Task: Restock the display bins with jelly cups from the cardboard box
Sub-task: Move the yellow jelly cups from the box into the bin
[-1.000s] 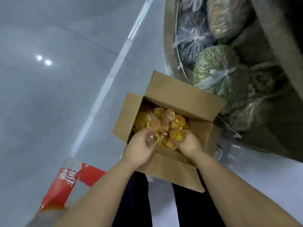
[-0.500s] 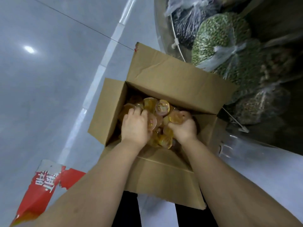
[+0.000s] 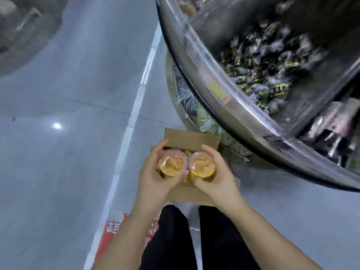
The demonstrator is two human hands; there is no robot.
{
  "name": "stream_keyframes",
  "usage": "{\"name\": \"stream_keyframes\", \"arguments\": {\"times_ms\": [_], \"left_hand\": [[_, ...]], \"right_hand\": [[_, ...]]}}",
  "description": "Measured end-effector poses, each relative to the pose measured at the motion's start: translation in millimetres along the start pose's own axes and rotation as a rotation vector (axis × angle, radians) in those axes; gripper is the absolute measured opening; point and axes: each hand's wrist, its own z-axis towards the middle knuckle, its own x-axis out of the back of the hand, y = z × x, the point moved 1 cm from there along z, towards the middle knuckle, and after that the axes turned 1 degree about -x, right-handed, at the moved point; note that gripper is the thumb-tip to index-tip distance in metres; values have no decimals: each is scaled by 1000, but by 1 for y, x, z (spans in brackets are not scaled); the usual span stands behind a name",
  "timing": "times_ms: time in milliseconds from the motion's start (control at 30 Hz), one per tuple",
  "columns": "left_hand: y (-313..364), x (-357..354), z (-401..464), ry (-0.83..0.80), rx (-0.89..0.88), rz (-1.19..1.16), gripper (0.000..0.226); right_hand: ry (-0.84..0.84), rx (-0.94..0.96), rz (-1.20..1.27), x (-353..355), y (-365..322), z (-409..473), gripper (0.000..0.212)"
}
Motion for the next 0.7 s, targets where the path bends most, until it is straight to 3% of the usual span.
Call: {"name": "stream_keyframes", "arguments": {"times_ms": [67,233,333,500,700], "left_hand": [[59,11,-8,-9,-83,-6,78],[184,12,-30,-40,-278,-108,48],[233,1,-42,-161,-347,-188,45],[285,-31,-44,-275,-454,-153,56],[331,-92,-30,-333,-539,-147,45]], "right_hand": [[28,78,-2,9,-50,-29,71],[167,320,-7,46,-154,-89,59],[196,445,5,75,-196,-116,55],[270,548,71,129,-230,-138,53],[346,572,120,206,-244,-125,57]]}}
